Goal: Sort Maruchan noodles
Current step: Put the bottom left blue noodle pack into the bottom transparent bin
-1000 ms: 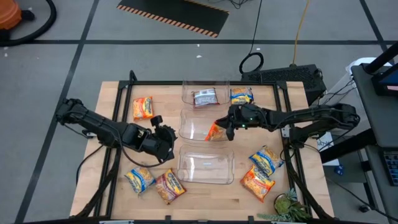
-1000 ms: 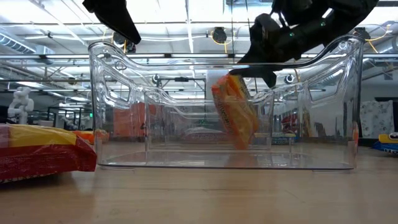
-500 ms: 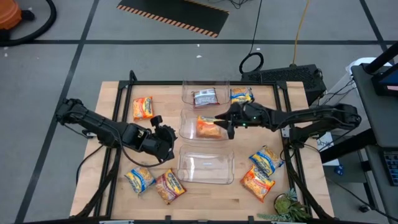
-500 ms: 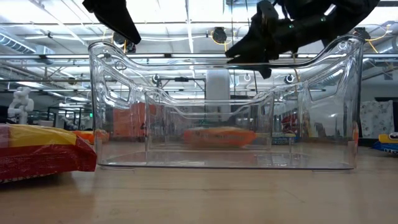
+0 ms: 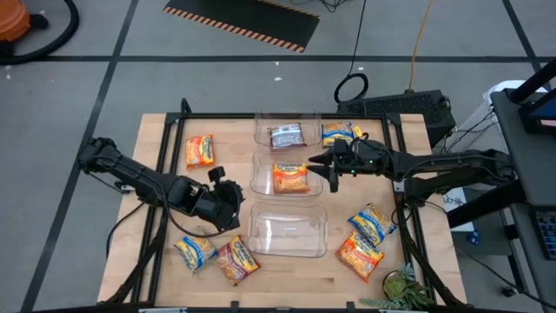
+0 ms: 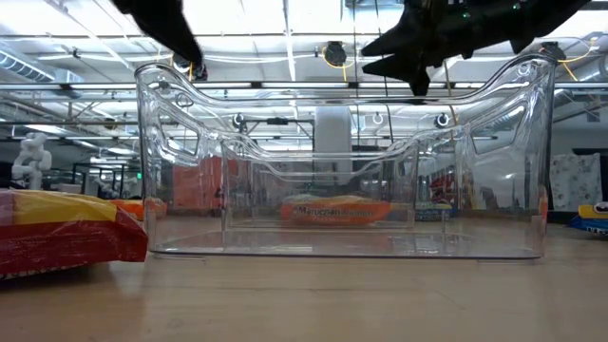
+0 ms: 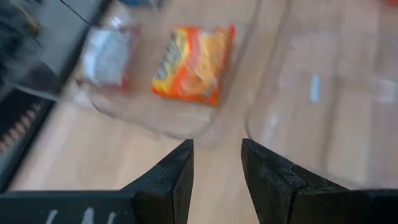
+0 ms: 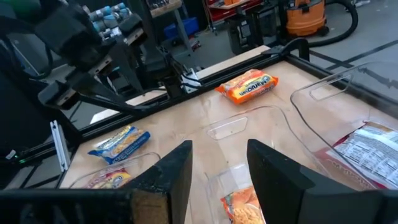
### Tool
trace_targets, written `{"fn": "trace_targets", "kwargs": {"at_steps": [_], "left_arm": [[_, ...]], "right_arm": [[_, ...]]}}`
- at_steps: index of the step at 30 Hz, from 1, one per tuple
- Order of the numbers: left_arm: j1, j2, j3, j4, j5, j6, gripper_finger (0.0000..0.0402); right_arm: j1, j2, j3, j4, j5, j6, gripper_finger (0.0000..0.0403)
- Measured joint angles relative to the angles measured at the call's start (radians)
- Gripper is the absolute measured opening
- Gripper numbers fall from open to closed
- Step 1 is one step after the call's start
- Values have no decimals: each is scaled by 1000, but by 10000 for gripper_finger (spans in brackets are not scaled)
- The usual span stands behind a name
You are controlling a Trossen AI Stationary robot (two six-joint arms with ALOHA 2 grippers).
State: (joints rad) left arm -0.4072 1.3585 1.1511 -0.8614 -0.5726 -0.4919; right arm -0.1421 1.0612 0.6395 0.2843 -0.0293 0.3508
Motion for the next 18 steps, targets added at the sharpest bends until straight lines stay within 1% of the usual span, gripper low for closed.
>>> {"fn": "trace_targets", "kwargs": {"at_steps": [4, 7, 10, 13, 15, 18], "left_arm": [[-25, -28, 0, -128, 115, -172, 141], [-74, -34, 0, -243, 179, -349, 141], [-131, -32, 0, -331, 255, -490, 141], [-178, -32, 0, -358, 308, -624, 141], [-215, -32, 0, -365, 319, -705, 141], [-285, -32, 0, -366, 345, -767, 141]], "right_arm": [[0, -35, 0, -44, -1, 0, 148], [0, -62, 0, -77, -1, 0, 148], [0, -89, 0, -112, -1, 0, 148], [0, -113, 0, -143, -2, 10, 148], [0, -129, 0, -160, -2, 26, 148], [16, -147, 0, -166, -1, 34, 148]]}}
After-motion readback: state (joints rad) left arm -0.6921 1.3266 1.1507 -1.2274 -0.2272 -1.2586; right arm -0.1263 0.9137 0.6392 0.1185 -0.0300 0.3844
